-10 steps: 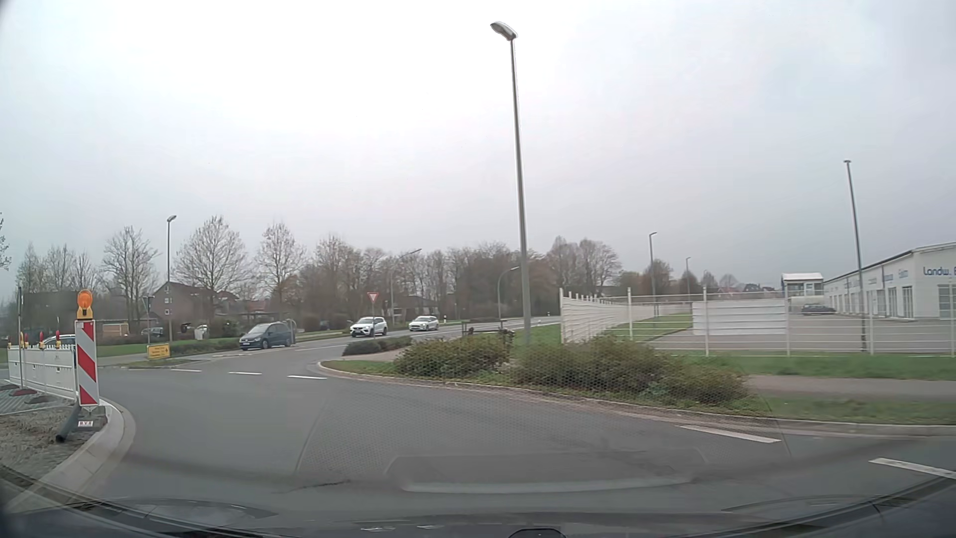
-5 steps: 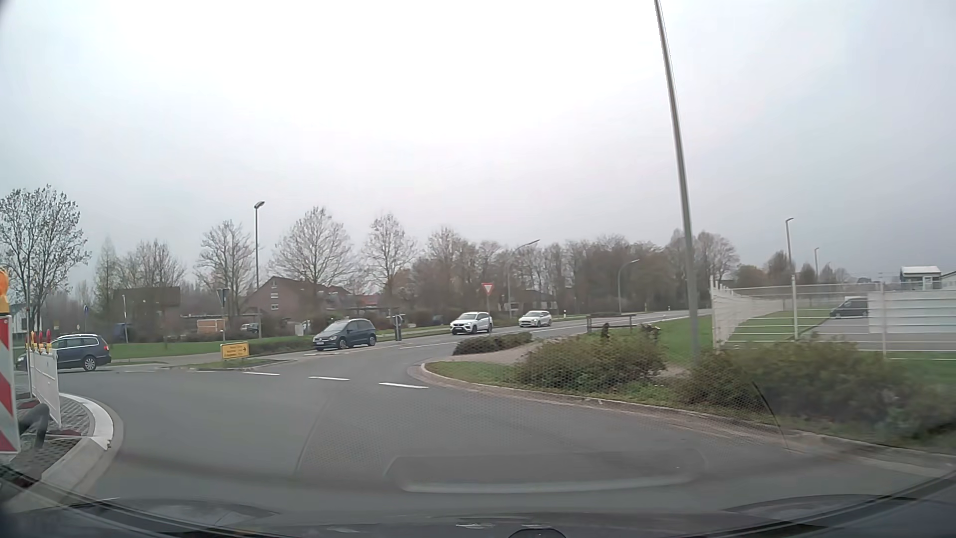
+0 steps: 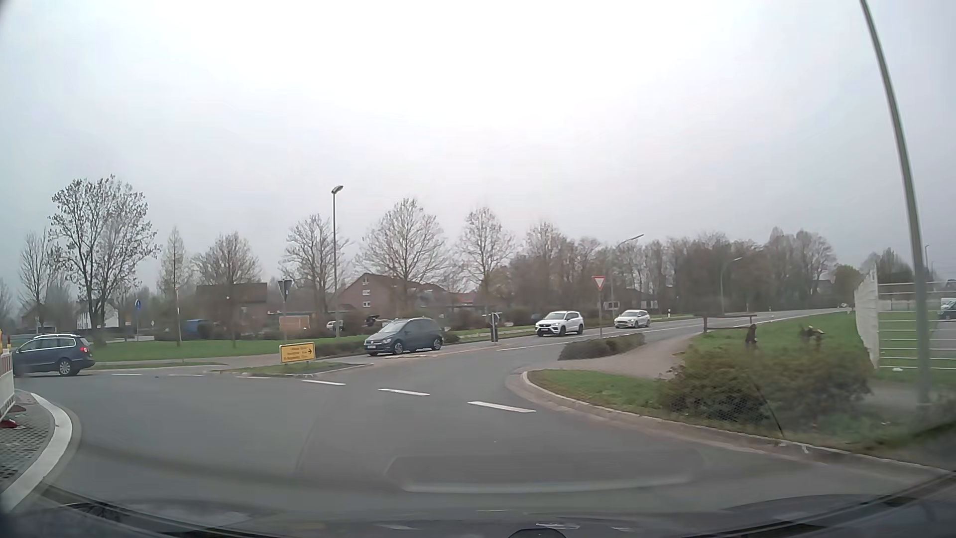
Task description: Follow the waypoints while adhering to traffic rules and regulations
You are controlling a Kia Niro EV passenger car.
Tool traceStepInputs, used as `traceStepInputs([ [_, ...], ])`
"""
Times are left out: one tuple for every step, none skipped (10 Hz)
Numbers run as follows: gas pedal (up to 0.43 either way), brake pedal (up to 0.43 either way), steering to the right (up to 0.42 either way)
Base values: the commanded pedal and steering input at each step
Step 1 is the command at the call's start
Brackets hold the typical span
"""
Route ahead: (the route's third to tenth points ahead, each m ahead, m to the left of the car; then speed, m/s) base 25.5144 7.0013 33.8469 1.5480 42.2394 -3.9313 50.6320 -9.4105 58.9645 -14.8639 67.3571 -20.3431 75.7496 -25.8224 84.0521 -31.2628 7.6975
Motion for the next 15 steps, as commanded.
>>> traceStepInputs([
  [0.189,0.000,-0.164],
  [0.189,0.000,-0.160],
  [0.189,0.000,-0.152],
  [0.189,0.000,-0.138],
  [0.189,0.000,-0.106],
  [0.189,0.000,-0.069],
  [0.189,0.000,-0.046],
  [0.189,0.000,-0.017],
  [0.189,0.000,0.002],
  [0.189,0.000,0.031],
  [0.189,0.000,0.061],
  [0.189,0.000,0.079],
  [0.197,0.000,0.091],
  [0.209,0.000,0.095],
  [0.220,0.000,0.106],
])
